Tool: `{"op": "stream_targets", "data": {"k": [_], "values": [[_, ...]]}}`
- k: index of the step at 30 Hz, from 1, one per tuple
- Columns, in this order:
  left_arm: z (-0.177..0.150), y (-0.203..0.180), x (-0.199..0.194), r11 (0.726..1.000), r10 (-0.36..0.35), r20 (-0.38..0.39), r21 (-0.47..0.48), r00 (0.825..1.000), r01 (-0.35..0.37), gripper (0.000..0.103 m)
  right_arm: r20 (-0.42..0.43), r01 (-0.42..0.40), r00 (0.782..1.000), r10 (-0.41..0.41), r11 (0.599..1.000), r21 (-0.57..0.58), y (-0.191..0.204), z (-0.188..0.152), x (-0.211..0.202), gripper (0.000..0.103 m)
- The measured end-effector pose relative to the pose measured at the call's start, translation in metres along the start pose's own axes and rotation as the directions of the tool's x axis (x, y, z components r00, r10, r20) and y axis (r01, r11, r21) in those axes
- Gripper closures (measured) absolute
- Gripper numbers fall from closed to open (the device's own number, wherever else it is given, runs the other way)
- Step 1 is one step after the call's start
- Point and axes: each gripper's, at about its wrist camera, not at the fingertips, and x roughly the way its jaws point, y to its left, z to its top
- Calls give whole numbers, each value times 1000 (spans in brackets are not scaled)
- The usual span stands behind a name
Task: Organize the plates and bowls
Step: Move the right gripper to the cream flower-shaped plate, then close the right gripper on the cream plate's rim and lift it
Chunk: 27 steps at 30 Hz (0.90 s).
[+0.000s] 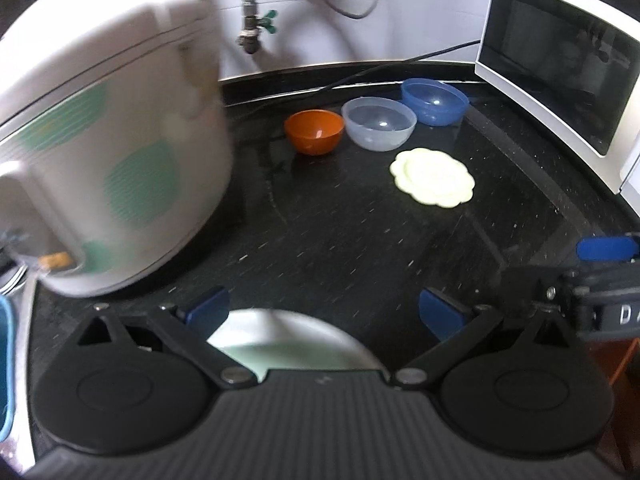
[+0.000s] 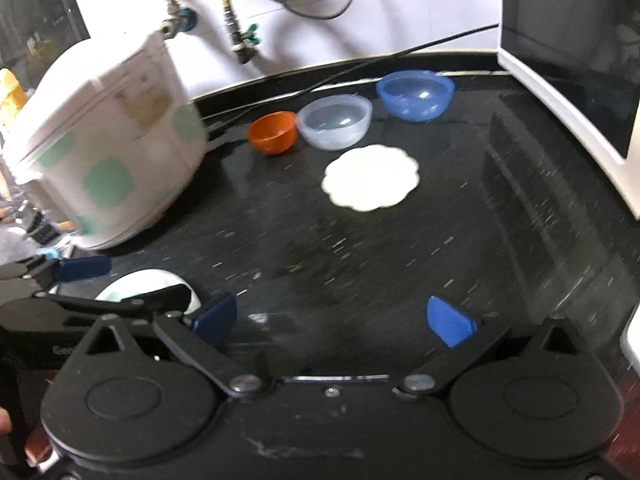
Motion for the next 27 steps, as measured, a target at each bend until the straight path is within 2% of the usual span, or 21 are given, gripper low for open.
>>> {"op": "stream_targets", "data": {"k": [3, 7, 12, 15, 18, 22, 25, 27], "values": [[15, -15, 16, 1000, 5, 0, 10, 1000, -5, 0, 4, 25, 1000, -25, 999, 27, -25, 19, 14, 0], [35, -30, 40, 1000, 4, -1, -1, 1000, -4, 0, -10, 12, 1000, -11, 994, 109, -59, 45, 37, 0], [53, -44, 71, 1000, 23, -18, -2, 1000, -23, 0, -9, -31, 999, 32, 990, 140, -85, 67, 65, 19], [61, -49, 88, 1000, 25, -33, -13, 999, -25, 0, -17, -47, 999, 49, 991, 127, -94, 75, 80, 26], [69, -53, 104, 999, 25, -47, -26, 999, -26, 3, -31, -72, 997, 77, 989, 127, -99, 85, 99, 32], [76, -58, 120, 999, 12, -63, -43, 998, -15, 5, -41, -79, 996, 85, 987, 139, -101, 94, 118, 32], [79, -59, 127, 999, 5, -66, -50, 998, -8, 8, -48, -90, 994, 97, 987, 133, -102, 97, 126, 45], [80, -60, 131, 998, -5, -68, -56, 998, 1, 14, -55, -105, 992, 113, 985, 134, -102, 98, 130, 54]]}}
